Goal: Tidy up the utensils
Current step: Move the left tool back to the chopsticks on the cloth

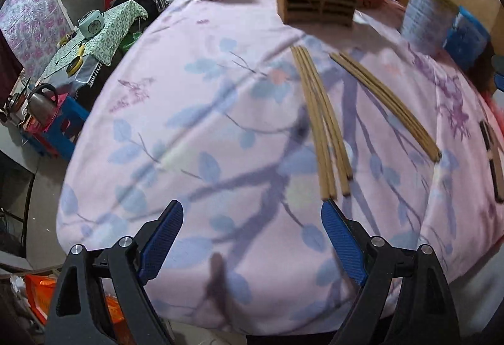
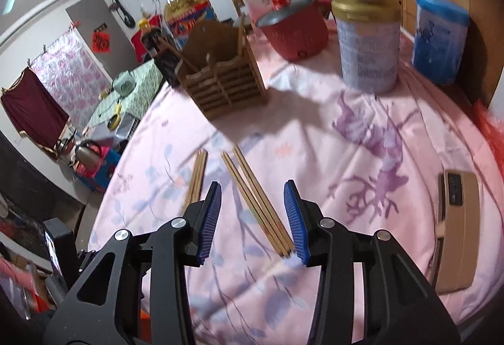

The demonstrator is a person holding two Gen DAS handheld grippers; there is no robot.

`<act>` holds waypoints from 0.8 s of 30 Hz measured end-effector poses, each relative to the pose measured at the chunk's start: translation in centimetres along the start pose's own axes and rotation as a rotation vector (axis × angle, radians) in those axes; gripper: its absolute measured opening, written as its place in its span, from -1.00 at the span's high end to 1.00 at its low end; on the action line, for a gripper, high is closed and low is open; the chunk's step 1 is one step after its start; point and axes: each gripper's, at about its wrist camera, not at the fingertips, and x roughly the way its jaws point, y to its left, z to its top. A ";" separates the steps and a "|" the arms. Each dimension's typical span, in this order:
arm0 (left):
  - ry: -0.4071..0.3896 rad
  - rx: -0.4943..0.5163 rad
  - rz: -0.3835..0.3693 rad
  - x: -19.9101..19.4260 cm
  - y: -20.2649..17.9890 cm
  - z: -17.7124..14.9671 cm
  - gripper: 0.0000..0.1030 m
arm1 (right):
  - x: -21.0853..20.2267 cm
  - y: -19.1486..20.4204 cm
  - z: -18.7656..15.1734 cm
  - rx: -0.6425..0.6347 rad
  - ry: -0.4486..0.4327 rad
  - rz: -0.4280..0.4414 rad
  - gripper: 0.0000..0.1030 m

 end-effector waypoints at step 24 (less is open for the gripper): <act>-0.036 -0.075 0.020 3.3 -0.1 2.1 -0.70 | -4.3 -4.7 -3.5 -0.009 0.007 -0.123 0.16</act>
